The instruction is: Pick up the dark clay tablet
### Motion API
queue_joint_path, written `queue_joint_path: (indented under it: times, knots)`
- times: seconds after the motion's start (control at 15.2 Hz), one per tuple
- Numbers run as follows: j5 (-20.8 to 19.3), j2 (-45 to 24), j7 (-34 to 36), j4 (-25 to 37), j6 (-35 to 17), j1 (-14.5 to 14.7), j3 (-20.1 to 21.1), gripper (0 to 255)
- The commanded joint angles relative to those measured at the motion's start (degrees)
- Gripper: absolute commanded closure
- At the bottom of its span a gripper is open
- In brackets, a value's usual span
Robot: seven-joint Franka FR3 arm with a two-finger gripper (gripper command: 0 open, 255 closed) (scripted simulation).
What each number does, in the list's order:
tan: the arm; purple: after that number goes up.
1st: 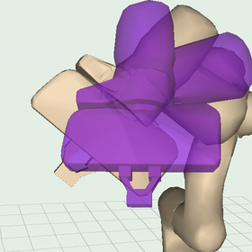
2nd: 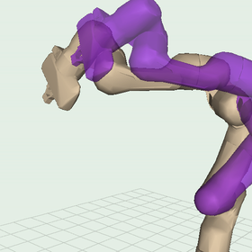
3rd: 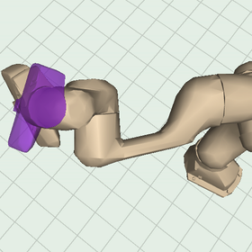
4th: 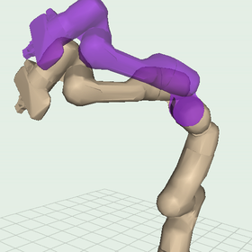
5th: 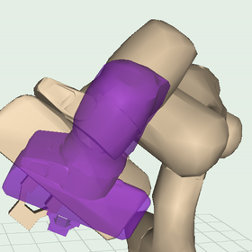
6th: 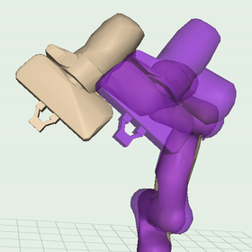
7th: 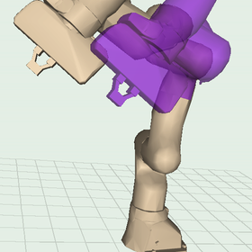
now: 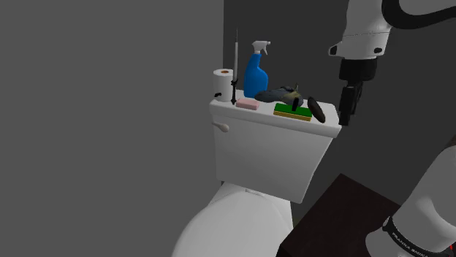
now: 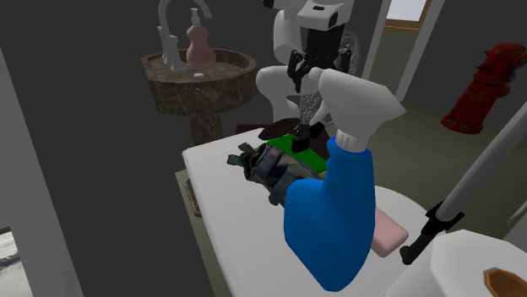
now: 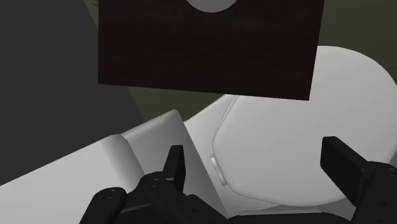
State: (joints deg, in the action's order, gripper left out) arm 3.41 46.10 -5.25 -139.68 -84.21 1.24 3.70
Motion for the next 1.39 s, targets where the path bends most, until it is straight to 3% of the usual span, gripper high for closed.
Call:
queue_joint_path:
  times: [0.0,0.53,1.06,1.32]
  knots:
    - [0.00,0.00,0.00,0.00,0.00,0.00,0.00,0]
    - [-7.57,-22.55,22.47,17.01,0.83,-9.71,6.97,0]
    - [-17.70,-43.35,44.46,38.47,10.75,-15.77,8.78,0]
    - [-17.97,-44.05,45.79,37.03,9.07,-15.81,8.53,0]
